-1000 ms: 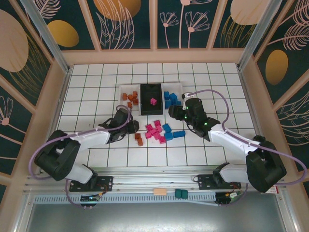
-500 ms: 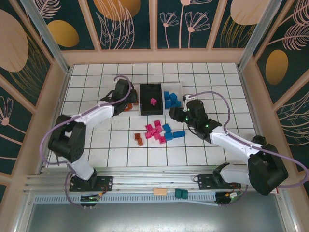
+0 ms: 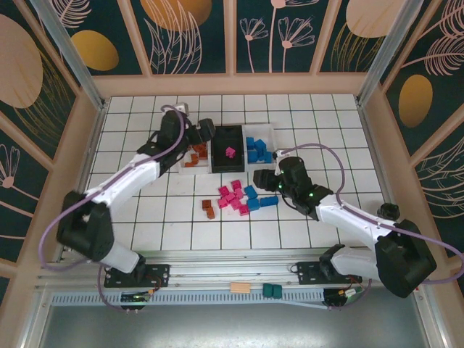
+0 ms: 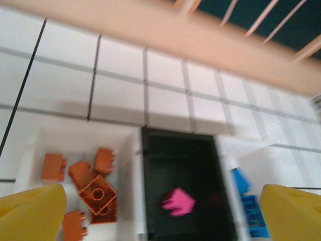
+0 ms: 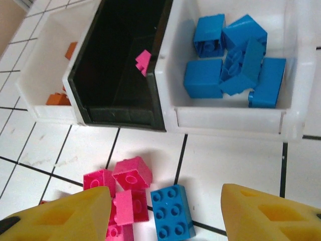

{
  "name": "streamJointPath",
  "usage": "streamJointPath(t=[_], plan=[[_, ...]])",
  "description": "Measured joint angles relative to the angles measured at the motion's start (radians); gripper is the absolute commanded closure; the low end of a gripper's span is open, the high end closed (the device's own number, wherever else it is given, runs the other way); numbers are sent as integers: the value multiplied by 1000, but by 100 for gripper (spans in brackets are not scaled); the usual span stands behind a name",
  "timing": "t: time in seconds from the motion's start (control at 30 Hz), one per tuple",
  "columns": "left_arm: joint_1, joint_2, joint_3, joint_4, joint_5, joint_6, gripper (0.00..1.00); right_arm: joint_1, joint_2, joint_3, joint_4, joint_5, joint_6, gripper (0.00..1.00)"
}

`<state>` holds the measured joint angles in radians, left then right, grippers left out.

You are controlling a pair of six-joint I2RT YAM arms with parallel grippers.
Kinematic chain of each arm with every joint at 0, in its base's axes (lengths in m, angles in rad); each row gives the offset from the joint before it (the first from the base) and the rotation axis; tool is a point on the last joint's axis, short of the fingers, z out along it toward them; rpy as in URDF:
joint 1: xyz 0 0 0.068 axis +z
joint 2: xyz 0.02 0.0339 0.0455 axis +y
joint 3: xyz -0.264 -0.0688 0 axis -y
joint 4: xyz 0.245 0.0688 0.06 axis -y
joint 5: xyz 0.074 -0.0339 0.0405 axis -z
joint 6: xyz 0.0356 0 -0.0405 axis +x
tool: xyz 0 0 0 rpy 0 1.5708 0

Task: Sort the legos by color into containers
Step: Pick up the lego from the center of the table.

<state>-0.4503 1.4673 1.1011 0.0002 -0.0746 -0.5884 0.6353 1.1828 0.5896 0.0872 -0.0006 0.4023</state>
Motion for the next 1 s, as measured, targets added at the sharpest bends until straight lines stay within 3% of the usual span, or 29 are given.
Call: streamJointPath(t=[0.2,0.5,0.83,1.0], plan=[[0,-238,-217,67,63,-45,2,41,64,-4,-13,0,-12,42],[0,-382,-475,-4,64,-80,2,93,327,150,-113,17,-69,46],[0,-425,-529,-21,43,-91,2,115,441,230,-217,60,-114,46],[0,-425,-529,-24,39,-91,2,115,488,249,-230,64,-122,57]])
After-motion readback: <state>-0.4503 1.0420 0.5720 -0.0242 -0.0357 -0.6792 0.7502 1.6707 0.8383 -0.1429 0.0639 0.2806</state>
